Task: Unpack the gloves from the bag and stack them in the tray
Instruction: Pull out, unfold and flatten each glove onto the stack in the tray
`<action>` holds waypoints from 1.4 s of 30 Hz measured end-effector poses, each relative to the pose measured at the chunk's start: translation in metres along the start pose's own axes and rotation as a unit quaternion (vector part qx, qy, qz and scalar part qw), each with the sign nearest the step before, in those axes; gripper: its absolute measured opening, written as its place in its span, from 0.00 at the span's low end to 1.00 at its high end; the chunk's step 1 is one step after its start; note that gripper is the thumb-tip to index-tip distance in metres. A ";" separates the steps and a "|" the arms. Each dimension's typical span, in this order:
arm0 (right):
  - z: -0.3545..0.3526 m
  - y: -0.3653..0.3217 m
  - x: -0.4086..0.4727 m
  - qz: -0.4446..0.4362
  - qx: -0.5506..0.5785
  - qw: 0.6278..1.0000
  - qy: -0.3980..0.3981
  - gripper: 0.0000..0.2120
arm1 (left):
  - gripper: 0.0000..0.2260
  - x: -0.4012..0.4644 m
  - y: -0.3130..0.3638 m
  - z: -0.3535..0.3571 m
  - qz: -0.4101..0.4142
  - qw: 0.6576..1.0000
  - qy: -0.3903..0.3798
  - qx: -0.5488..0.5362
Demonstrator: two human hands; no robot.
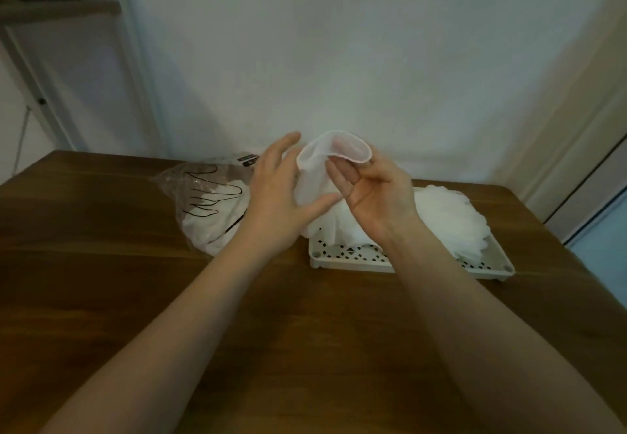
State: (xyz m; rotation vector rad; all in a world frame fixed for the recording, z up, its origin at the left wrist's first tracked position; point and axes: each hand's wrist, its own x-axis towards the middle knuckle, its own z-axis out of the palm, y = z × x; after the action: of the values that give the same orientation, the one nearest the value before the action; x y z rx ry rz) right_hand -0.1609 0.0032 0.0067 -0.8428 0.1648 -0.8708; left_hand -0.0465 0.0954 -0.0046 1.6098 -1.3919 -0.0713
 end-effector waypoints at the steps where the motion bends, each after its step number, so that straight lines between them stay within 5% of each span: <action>1: 0.000 -0.003 -0.002 -0.010 -0.061 0.998 -0.001 0.11 | 0.20 0.004 0.011 -0.002 -0.019 0.997 0.015 -0.072; 4: 0.003 -0.013 -0.005 -0.033 -0.220 0.974 0.037 0.06 | 0.03 0.016 0.031 -0.005 -0.066 0.986 0.054 -0.142; 7: 0.000 -0.024 -0.008 -0.051 -0.350 0.930 0.098 0.08 | 0.05 0.023 0.047 -0.003 -0.064 0.989 0.043 -0.129; 12: -0.010 -0.034 -0.018 0.027 -0.341 0.936 0.080 0.18 | 0.08 0.025 0.070 0.006 -0.135 0.964 0.048 -0.223; 14: -0.019 -0.039 -0.025 0.029 -0.368 0.926 0.084 0.21 | 0.08 0.029 0.076 0.011 -0.194 0.921 0.034 -0.335; 18: -0.034 -0.056 -0.036 0.043 -0.369 0.925 0.075 0.05 | 0.10 0.040 0.071 0.018 -0.289 0.792 -0.011 -0.538; 22: -0.049 -0.076 -0.041 0.040 -0.339 0.936 0.088 0.07 | 0.23 0.039 0.057 0.028 -0.306 0.748 -0.158 -0.567; 25: -0.055 -0.089 -0.043 0.021 -0.449 0.886 0.117 0.06 | 0.31 0.039 0.052 0.037 -0.308 0.725 -0.280 -0.548; 28: -0.064 -0.101 -0.045 0.009 -0.557 0.825 0.091 0.06 | 0.33 0.047 0.051 0.051 -0.332 0.739 -0.288 -0.511; 31: -0.074 -0.116 -0.044 0.007 -0.628 0.776 0.056 0.05 | 0.19 0.056 0.060 0.061 -0.338 0.775 -0.275 -0.458; 34: -0.085 -0.132 -0.042 0.012 -0.651 0.758 0.041 0.06 | 0.10 0.065 0.075 0.076 -0.284 0.872 -0.297 -0.265; 37: -0.091 -0.136 -0.039 0.031 -0.681 0.732 0.009 0.08 | 0.05 0.070 0.084 0.087 -0.219 0.938 -0.228 -0.145; 39: -0.098 -0.136 -0.036 0.045 -0.686 0.726 0.009 0.13 | 0.07 0.075 0.081 0.091 -0.219 0.933 -0.188 -0.214; 42: -0.118 -0.143 -0.031 0.086 -0.631 0.770 0.048 0.14 | 0.08 0.079 0.069 0.093 -0.236 0.926 -0.160 -0.248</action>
State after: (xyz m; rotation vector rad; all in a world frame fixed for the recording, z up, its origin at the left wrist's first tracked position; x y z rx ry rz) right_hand -0.3212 -0.0936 0.0231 -1.9993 0.9816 -0.5394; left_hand -0.1248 -0.0147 0.0330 1.4953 -1.0664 -0.9335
